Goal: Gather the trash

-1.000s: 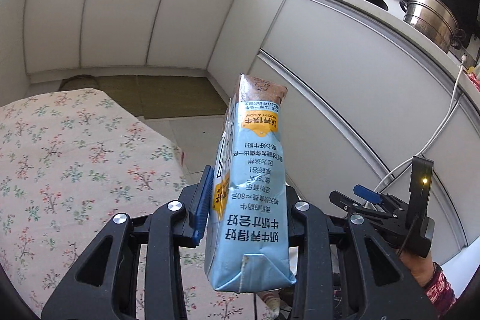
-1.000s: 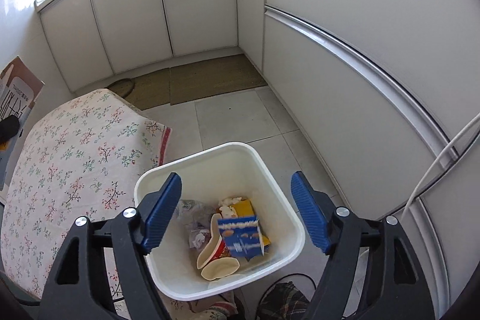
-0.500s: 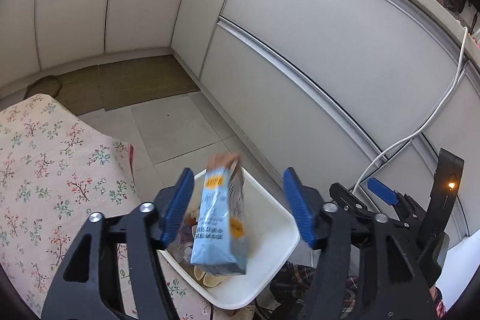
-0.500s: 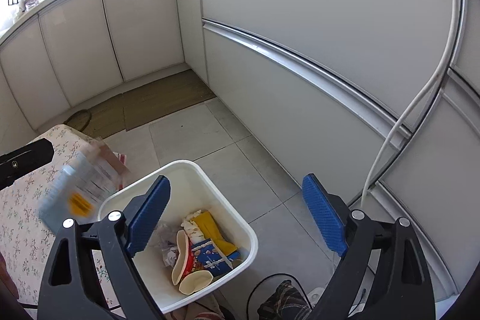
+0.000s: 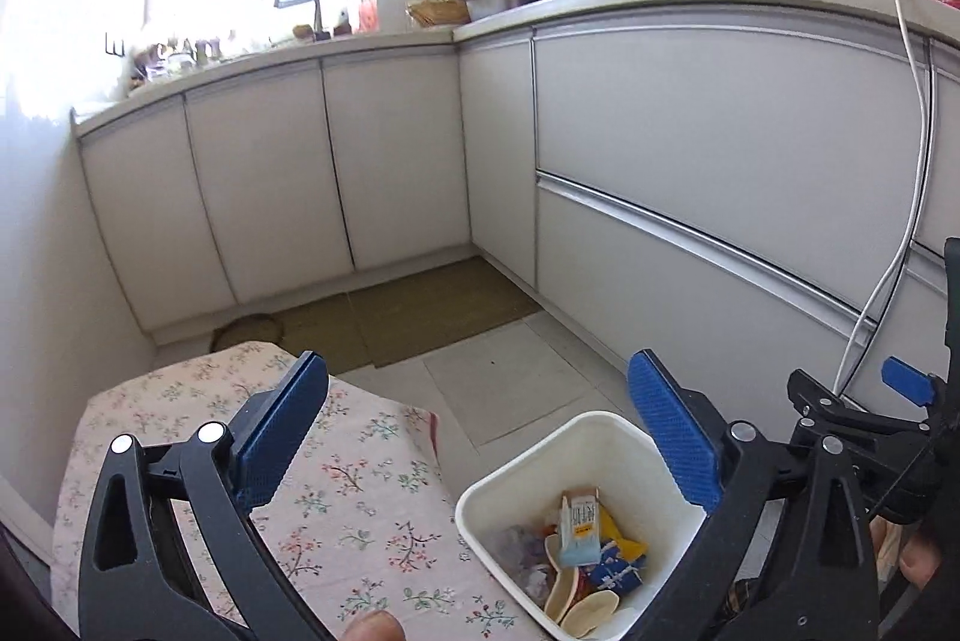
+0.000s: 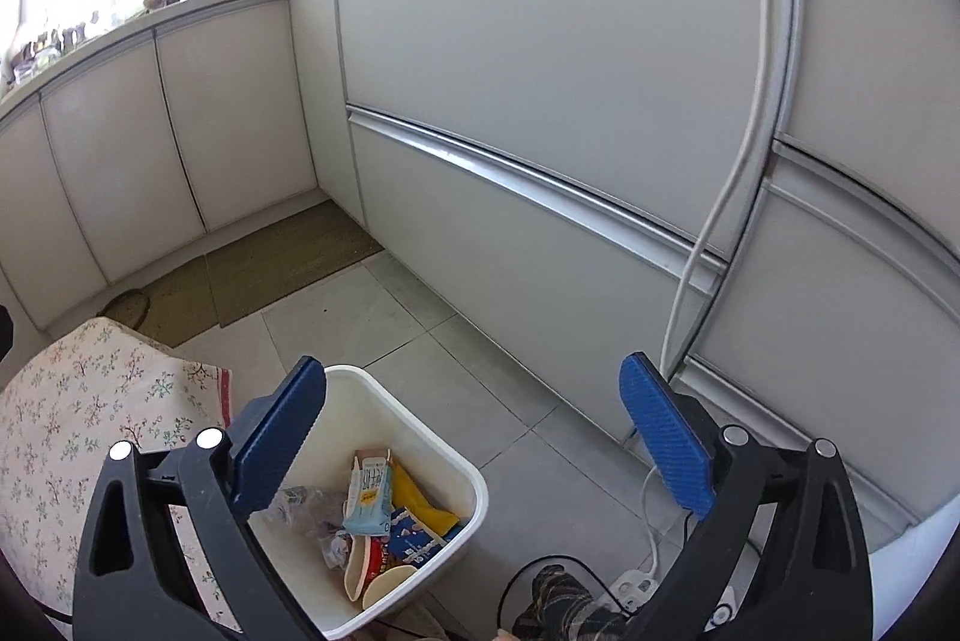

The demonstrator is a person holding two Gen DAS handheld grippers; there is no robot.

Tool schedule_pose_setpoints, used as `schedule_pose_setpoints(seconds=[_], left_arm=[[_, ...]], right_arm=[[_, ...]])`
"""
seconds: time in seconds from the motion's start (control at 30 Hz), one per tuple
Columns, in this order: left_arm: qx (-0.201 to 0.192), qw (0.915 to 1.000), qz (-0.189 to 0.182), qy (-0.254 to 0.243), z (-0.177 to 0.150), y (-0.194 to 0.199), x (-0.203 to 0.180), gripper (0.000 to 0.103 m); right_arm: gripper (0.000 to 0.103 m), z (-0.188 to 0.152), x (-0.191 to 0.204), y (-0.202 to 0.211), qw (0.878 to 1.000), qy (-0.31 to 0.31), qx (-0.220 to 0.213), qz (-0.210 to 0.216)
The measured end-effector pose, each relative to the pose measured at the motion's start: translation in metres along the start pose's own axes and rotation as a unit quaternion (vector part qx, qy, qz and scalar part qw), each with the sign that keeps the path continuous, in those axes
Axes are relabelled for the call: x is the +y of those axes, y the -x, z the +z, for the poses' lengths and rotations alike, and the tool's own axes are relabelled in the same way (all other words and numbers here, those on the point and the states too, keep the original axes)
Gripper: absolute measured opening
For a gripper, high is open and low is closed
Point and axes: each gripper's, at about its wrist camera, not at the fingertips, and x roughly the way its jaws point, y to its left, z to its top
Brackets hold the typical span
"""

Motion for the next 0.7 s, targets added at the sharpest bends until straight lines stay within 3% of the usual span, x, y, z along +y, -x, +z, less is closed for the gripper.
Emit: schedule_pose_setpoints(seconds=[0.23, 0.3, 0.47, 0.57, 0.7], left_arm=[[0.042, 0.9932, -0.029, 0.105, -0.015, 0.024, 0.035, 0.096], [0.056, 0.9919, -0.037, 0.107, -0.02, 0.028, 0.037, 0.096], [0.059, 0.9944, 0.005, 0.088, -0.035, 0.05, 0.038, 0.096], [0.071, 0.9943, 0.012, 0.078, -0.042, 0.059, 0.04, 0.096], [0.059, 0.9924, 0.039, 0.1, -0.048, 0.07, 0.051, 0.096]], right_arm=[[0.096, -0.027, -0.012, 0.038, 0.999, -0.028, -0.007, 0.031], [0.096, -0.031, -0.009, 0.046, 0.999, -0.023, -0.013, 0.041], [0.096, -0.043, 0.004, 0.064, 0.998, -0.008, -0.03, 0.059], [0.096, -0.049, 0.015, 0.068, 0.997, 0.013, -0.036, 0.07], [0.096, -0.054, 0.022, 0.077, 0.994, 0.028, -0.063, 0.085]])
